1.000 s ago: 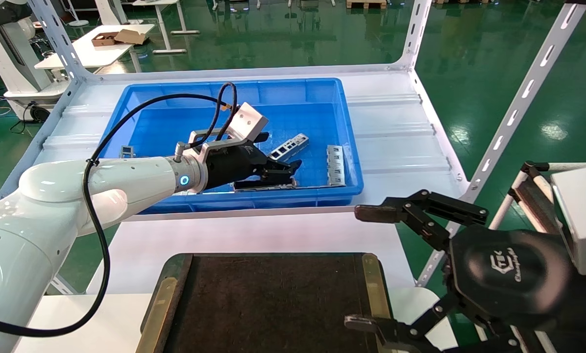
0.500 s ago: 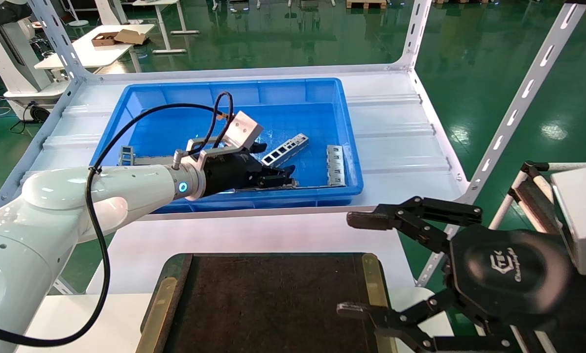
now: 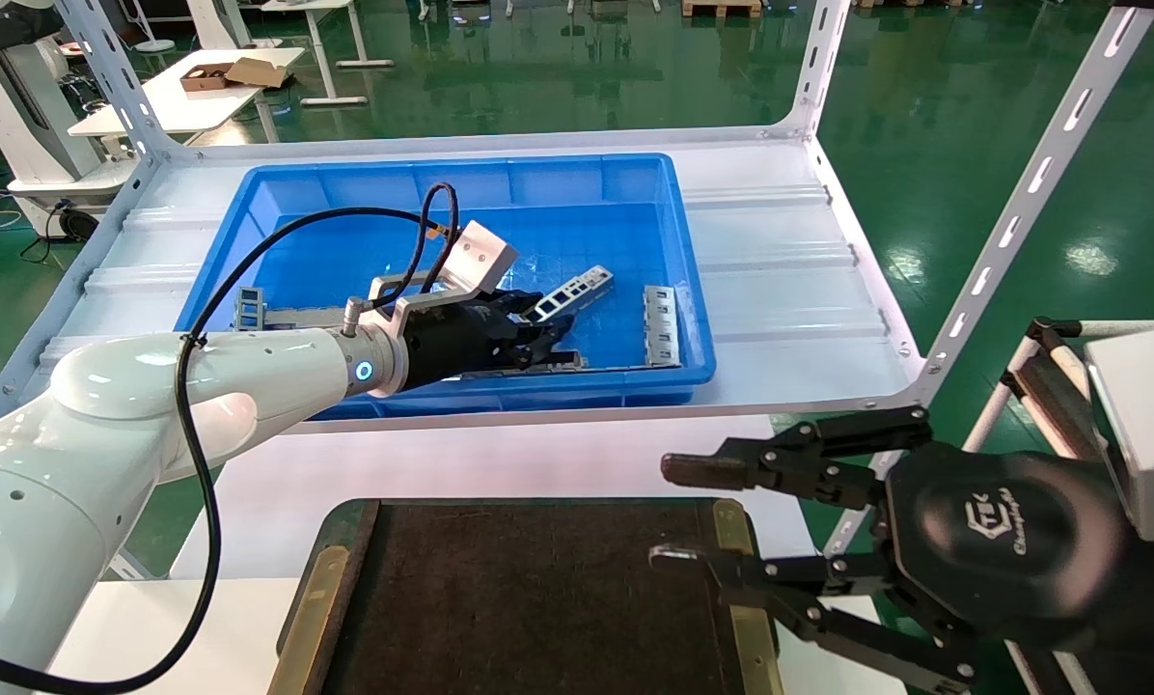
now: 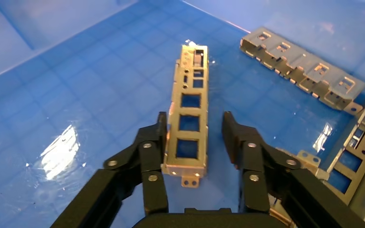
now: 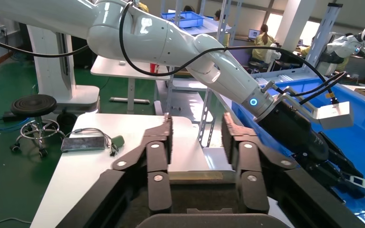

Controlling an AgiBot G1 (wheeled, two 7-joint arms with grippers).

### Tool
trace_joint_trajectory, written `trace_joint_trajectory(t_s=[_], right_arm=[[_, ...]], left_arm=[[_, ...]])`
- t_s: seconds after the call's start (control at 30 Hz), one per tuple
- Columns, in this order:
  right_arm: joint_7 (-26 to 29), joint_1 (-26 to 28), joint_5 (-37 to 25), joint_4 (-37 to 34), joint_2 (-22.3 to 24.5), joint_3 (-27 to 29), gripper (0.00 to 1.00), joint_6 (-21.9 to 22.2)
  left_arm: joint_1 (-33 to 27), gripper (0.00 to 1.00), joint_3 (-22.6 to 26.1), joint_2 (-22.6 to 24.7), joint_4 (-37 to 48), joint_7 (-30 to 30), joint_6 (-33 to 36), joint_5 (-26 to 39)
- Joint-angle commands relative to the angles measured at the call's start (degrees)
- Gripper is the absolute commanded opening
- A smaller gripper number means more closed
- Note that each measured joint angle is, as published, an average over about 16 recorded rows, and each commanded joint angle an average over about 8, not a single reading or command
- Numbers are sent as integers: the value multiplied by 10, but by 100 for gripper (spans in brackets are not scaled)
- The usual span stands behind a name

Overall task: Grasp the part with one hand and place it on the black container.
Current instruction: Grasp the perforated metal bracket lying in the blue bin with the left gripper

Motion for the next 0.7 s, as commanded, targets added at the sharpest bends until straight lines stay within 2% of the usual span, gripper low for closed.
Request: trace_joint_trajectory(t_s=[0.03,0.47,0.7], right_arm=[[0,0,0,0,0,0,0,0],[0,0,0,0,0,-1,0,0],[0,0,1,0,0,-1,0,0]], left_arm=[[0,0,5,0,-1,-2,-2,-5],[-18,0,7,-5,-4,-7,-1,-63],[-37,0,-11,-20,2,14,55,-103]])
